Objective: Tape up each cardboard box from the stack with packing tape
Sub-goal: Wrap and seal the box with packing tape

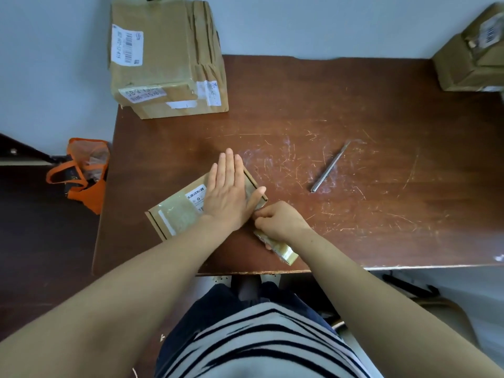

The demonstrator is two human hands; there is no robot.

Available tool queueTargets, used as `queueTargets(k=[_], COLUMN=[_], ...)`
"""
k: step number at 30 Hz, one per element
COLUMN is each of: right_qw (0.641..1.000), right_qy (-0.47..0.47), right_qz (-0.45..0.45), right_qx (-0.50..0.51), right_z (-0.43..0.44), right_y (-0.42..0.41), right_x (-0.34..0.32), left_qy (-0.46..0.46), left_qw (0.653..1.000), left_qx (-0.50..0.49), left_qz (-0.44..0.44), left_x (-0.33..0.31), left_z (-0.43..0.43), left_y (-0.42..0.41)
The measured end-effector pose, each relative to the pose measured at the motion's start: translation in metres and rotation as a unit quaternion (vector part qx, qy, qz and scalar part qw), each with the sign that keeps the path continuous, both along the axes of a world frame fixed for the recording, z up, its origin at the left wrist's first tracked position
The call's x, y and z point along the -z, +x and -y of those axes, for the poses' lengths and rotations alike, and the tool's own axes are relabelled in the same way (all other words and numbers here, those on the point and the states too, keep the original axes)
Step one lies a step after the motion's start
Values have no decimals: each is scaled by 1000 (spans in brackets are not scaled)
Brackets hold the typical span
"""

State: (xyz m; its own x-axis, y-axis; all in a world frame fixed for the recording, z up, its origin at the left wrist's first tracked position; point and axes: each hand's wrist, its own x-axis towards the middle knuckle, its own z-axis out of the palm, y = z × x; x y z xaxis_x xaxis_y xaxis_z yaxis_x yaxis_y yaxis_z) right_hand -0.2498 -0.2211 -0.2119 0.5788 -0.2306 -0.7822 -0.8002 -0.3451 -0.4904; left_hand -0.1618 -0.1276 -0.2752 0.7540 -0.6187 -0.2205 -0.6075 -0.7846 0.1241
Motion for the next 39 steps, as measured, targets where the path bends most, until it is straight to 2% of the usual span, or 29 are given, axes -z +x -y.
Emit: queueTargets(k=[4,6,7,9,10,11,12,13,14,15,17,21,22,24,26,28,30,32,36,39], right_qw=[994,985,980,975,972,970,969,969,970,972,974,983,985,974,953,955,950,949,956,971], right_qy=[79,111,123,134,140,146,150,154,156,154,159,155,119,-47,-194,-257,-285,-287,-277,-172], right_qz=[47,89,101,99,93,87,82,79,79,80,77,58,76,146,159,118,95,78,62,116], right_qx=[66,101,120,147,163,174,180,178,170,160,139,81,98,164,169,95,83,107,75,120], right_z=[-2,-4,-4,-3,-2,0,1,3,5,7,11,25,36,68,102,128,142,149,152,147], right_y=[-10,-19,-24,-33,-37,-39,-41,-41,-41,-41,-41,-38,-36,-29,-23,-17,-11,-4,5,0], right_x=[-8,-11,-11,-11,-8,-5,-4,-3,-2,-1,-1,-10,-7,5,18,31,39,43,38,27], left_qy=[24,14,-18,-150,-217,-251,-257,-249,-222,-189,-158,-270,-295,-335,-349,-354,-368,-376,-357,-344], left_qw=[994,992,990,973,962,954,941,914,867,810,709,543,507,458,445,448,450,455,474,484], left_qx=[109,118,108,39,-17,-82,-152,-229,-300,-356,-420,-528,-549,-582,-595,-602,-614,-626,-644,-651], left_qz=[11,-36,-89,-172,-165,-144,-158,-226,-329,-426,-544,-595,-595,-582,-571,-558,-533,-509,-483,-473], left_x=[-2,-9,-16,-37,-48,-60,-68,-74,-80,-84,-80,-62,-60,-57,-56,-57,-57,-55,-51,-49], left_z=[-1,-1,-1,-7,-13,-20,-28,-33,-36,-38,-36,-16,-11,-3,1,3,6,9,7,6], left_y=[24,28,28,27,23,15,5,-6,-18,-29,-46,-62,-64,-68,-71,-74,-76,-77,-79,-80])
